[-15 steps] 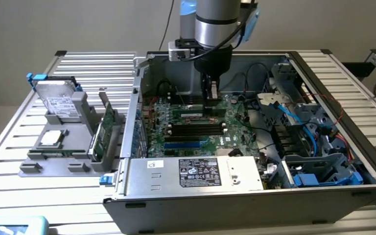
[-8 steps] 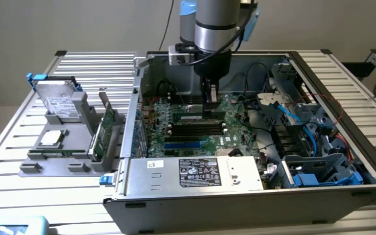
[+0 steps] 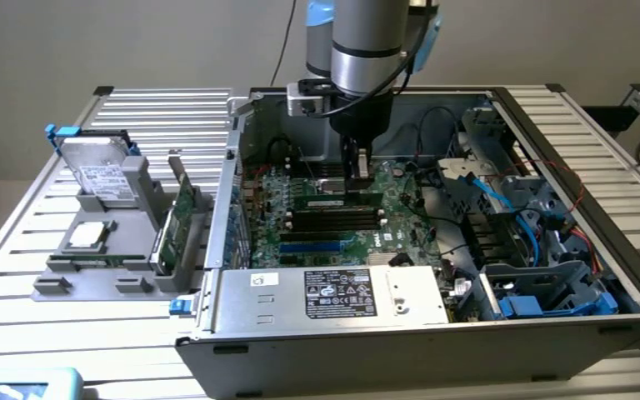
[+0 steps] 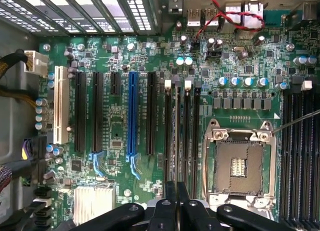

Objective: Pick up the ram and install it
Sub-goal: 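Insert the ram into the slot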

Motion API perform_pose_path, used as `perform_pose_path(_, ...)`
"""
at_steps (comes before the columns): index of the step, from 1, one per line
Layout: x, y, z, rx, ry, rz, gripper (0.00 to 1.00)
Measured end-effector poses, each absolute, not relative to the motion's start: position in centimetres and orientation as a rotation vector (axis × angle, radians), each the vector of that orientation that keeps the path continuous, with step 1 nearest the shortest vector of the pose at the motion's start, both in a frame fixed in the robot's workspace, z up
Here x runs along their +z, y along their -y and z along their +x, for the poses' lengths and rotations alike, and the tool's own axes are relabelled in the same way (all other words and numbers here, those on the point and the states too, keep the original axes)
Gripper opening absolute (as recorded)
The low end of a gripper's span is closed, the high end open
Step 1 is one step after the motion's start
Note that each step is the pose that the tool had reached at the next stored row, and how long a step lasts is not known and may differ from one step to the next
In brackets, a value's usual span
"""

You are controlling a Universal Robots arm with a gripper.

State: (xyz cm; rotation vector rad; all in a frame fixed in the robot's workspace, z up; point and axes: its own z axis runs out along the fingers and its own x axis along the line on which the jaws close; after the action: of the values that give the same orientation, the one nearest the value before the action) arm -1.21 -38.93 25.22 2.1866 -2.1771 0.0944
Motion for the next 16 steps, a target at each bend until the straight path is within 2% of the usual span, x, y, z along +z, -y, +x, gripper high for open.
perform_pose_path(16, 24.59, 38.94, -1.22, 0.095, 2.177, 2.187, 0.13)
